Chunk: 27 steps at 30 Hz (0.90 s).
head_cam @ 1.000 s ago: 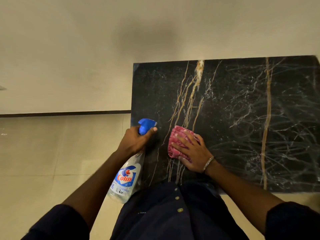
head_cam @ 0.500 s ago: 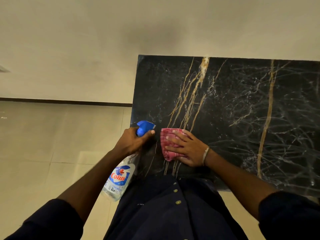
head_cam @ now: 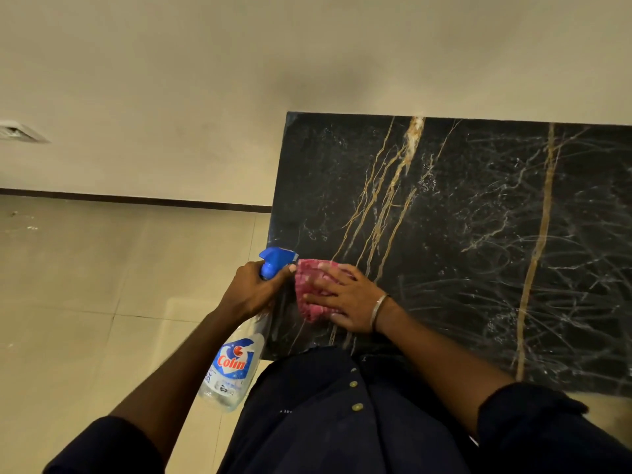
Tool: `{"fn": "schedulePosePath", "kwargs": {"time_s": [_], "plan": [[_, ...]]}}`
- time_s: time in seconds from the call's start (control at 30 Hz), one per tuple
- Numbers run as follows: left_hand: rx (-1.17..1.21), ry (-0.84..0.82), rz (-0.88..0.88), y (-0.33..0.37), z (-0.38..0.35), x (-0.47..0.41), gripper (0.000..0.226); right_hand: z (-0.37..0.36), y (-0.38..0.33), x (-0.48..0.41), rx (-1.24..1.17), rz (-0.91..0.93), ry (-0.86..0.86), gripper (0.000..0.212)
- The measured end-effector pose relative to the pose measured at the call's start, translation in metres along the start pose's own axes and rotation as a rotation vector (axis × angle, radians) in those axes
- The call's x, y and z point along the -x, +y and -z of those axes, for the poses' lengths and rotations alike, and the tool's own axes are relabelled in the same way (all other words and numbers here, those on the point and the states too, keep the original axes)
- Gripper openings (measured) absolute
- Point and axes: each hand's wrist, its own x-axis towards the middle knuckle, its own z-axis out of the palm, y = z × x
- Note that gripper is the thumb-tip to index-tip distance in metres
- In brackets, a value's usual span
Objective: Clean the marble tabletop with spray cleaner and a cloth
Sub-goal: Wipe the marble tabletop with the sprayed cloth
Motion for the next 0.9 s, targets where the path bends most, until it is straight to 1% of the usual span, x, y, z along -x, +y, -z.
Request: {"fn": "schedulePosePath", "kwargs": {"time_s": [0.07,0.17,0.23,0.3,0.37,0.43,0.5,0.57,0.7,0.73,0.8,0.87,0.9], "plan": [[0.007,-0.002,-0.007,-0.001,0.001,0.002,0.035,-0.006,0.013,0.029,-0.049,-0.145,0.062,0.059],[0.017,0.0,-0.015,-0.001,0.002,0.002,0.031,-0.007,0.01,0.054,-0.113,-0.404,0.117,0.058],[0.036,0.006,-0.029,-0.001,0.002,0.003,0.031,-0.004,-0.006,0.048,-0.133,-0.454,0.097,0.059],[0.06,0.017,-0.052,0.0,0.003,0.004,0.034,-0.003,-0.023,0.031,-0.156,-0.375,0.038,0.064],[0.062,0.025,-0.067,0.001,0.004,0.006,0.037,-0.004,-0.039,0.008,-0.149,-0.237,-0.019,0.069],[0.046,0.044,-0.069,0.001,0.004,0.006,0.038,-0.002,-0.056,-0.016,-0.133,-0.088,-0.05,0.065],[0.024,0.059,-0.066,0.001,0.003,0.004,0.037,0.004,-0.07,-0.037,-0.121,0.045,-0.042,0.059],[0.006,0.062,-0.06,-0.001,0.002,0.002,0.035,0.009,-0.072,-0.047,-0.122,0.13,-0.019,0.059],[-0.015,0.026,-0.05,-0.002,0.002,-0.006,0.037,-0.01,-0.052,-0.015,-0.042,0.286,0.046,0.055],[-0.008,0.016,-0.053,-0.001,0.003,-0.008,0.038,-0.014,-0.043,0.002,-0.037,0.287,0.057,0.057],[0.006,-0.01,-0.062,0.003,0.001,-0.014,0.037,-0.019,-0.023,0.04,-0.036,0.216,0.078,0.064],[0.023,-0.02,-0.065,0.006,-0.002,-0.019,0.032,-0.024,-0.005,0.074,-0.039,0.08,0.103,0.068],[0.034,-0.023,-0.067,0.009,-0.003,-0.02,0.029,-0.026,-0.002,0.087,-0.056,-0.024,0.113,0.068]]}}
